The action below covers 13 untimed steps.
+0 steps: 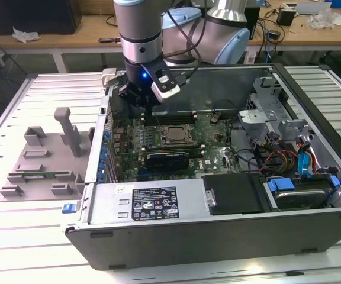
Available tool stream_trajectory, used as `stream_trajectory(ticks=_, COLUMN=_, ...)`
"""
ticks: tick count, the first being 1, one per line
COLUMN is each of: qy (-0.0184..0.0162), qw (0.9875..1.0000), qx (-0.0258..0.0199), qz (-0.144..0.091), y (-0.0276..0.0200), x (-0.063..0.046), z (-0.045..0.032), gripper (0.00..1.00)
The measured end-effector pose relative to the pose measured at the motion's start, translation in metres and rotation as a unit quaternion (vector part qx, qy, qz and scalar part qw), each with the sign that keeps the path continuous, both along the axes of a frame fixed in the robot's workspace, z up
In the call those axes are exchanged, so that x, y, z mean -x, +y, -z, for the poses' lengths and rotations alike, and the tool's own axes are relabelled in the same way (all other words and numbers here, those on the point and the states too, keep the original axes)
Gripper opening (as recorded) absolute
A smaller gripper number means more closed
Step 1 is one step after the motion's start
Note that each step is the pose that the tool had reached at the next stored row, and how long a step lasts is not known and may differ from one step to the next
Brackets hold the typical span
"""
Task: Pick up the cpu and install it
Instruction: 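Install the first cpu locking lever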
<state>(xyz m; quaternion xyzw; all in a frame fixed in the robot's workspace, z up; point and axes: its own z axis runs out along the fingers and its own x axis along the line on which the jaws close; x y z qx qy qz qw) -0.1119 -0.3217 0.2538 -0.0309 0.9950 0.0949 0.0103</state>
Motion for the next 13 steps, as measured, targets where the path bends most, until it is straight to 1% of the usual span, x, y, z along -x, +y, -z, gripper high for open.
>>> stream_trajectory(ticks=1, qy=0.0001, qw=0.9999, qx=-0.0139, qz=0.0, y=0.0, x=0.0, z=0.0, gripper=0.11)
stream_trajectory(ticks=2, qy=0.0, qw=0.9997, qx=-0.025, qz=0.0, y=0.0, x=0.001, z=0.0, gripper=0.11)
stream_trajectory(ticks=3, qy=0.0, qw=0.9996, qx=-0.0282, qz=0.0, y=0.0, x=0.001, z=0.0001, gripper=0.11)
stream_trajectory(ticks=5, qy=0.0, qw=0.9996, qx=-0.0283, qz=0.0, y=0.0, x=-0.001, z=0.0001, gripper=0.11)
stream_trajectory(ticks=8, qy=0.0, qw=0.9996, qx=-0.0283, qz=0.0, y=0.0, x=-0.01, z=0.0001, gripper=0.11)
stream_trajectory(ticks=13, qy=0.0001, qw=0.9996, qx=-0.0283, qz=0.0, y=0.0, x=-0.037, z=0.0001, gripper=0.11)
